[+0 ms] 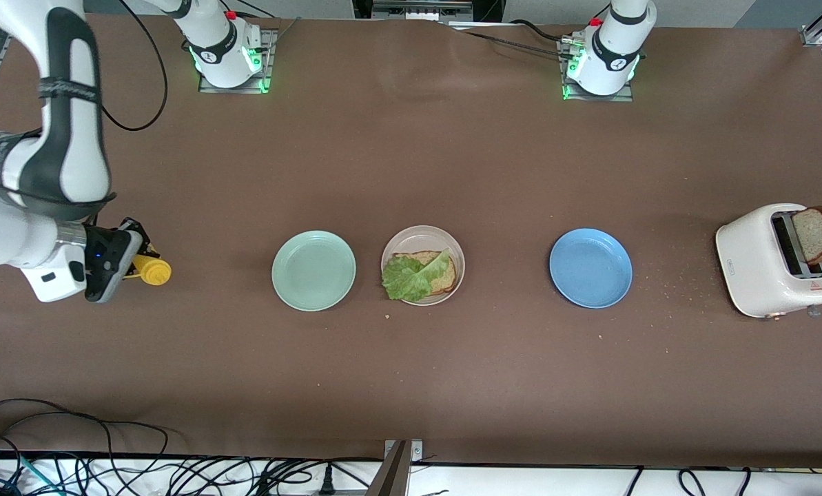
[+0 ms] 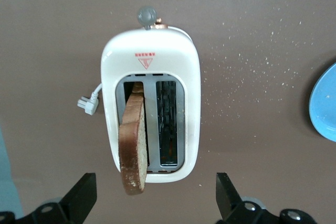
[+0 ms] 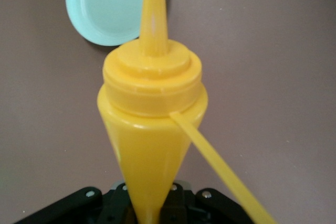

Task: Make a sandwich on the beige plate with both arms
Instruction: 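Carry the bottle back while the left gripper lowers onto toaster bread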

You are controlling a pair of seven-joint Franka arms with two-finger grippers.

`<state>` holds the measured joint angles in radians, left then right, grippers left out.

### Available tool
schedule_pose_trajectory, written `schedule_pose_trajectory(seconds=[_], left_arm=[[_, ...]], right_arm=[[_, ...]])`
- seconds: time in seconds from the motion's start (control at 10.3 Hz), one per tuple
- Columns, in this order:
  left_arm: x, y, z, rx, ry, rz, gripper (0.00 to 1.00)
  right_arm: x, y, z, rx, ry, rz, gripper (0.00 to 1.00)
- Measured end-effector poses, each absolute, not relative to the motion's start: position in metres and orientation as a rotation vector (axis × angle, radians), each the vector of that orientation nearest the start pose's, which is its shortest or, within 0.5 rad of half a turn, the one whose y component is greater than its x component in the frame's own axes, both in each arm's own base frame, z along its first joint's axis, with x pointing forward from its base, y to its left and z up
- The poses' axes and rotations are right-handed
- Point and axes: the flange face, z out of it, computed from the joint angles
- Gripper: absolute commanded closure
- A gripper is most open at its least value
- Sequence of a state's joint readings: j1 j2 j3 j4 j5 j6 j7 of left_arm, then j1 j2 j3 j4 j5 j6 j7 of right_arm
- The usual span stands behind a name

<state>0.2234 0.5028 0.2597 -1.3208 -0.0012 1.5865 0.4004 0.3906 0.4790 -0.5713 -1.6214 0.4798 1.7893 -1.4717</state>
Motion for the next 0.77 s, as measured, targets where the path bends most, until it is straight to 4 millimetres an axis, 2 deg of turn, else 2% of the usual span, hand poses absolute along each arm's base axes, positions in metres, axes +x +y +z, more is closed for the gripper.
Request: schedule_pose_trajectory(seconds=[0.29,0.39,0.48,0.58,0.77], left_arm=[[0.603,0.304,0.405,-3.099,-0.14,0.419,0.0],[0.6,0.309,0.397,-3.102,-0.132,0.419,0.05],[0.597,0.313,0.391,-3.103,-0.135,0.417,0.19],[0.595,0.316,0.385,-3.103,-0.139,0.414,0.41],[0.59,0.322,0.379,-3.105,-0.153,0.422,1.0]], right_arm=[[0.607,-0.105,0.3,-2.158,-1.505,-0.225,1.0],[0.594,-0.119,0.282,-2.098,-1.523,-0.285,1.0],[0.585,-0.128,0.266,-2.04,-1.544,-0.358,1.0],[0.577,-0.133,0.249,-1.991,-1.556,-0.428,1.0],[0.562,-0.141,0.212,-1.926,-1.528,-0.522,1.0]])
